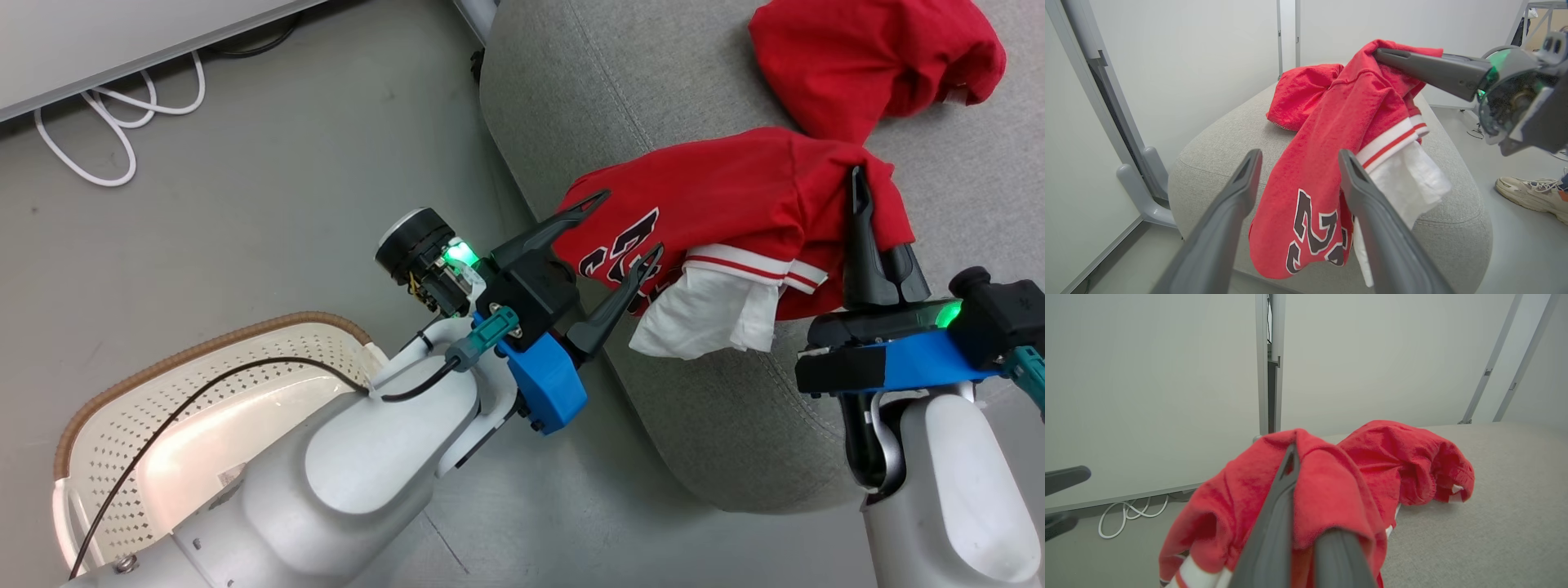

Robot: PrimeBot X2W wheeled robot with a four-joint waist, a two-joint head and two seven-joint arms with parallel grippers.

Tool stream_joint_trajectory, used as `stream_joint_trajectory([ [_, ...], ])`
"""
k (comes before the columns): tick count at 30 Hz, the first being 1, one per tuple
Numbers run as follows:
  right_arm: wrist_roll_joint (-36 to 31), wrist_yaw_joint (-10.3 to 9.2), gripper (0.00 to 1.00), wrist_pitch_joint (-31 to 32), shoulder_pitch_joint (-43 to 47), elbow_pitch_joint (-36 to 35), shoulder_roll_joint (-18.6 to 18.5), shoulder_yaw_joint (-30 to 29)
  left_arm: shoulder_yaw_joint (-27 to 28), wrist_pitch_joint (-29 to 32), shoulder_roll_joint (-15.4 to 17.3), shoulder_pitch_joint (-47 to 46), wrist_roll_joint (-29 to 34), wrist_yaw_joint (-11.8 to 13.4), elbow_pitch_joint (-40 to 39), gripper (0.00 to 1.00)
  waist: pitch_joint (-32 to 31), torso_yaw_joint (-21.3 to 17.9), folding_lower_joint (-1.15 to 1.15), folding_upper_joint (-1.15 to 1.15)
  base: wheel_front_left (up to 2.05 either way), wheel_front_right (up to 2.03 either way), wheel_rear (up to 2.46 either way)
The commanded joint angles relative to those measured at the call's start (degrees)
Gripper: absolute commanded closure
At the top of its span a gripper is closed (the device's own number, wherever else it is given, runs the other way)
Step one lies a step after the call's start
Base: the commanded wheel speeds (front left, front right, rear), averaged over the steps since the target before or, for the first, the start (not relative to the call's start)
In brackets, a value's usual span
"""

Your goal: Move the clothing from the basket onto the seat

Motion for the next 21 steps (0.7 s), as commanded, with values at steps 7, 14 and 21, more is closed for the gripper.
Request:
stream_joint_trajectory([
  [7, -0.49, -0.06, 1.0, -0.03, -4.44, -1.83, -1.36, 1.54, 0.49, -0.77, 1.15, -0.36, -0.39, 0.66, 0.12, 0.0, 1.09, 0.3, 0.0, 0.0, 0.0, 0.0, 0.0],
  [14, 0.9, -0.06, 1.0, -0.03, -14.24, -6.27, -5.72, -0.81, 0.67, -0.23, 2.34, -1.75, 0.18, 1.25, -1.29, 0.0, 4.85, 0.81, 0.0, 0.0, 0.0, 0.0, 0.0],
  [21, 2.96, -0.06, 1.0, -0.02, -24.5, -10.42, -12.55, -10.15, 0.37, 1.56, 4.0, -4.83, 1.71, 1.36, -3.52, 0.0, 11.32, 2.09, 0.0, 0.0, 0.0, 0.0, 0.0],
])
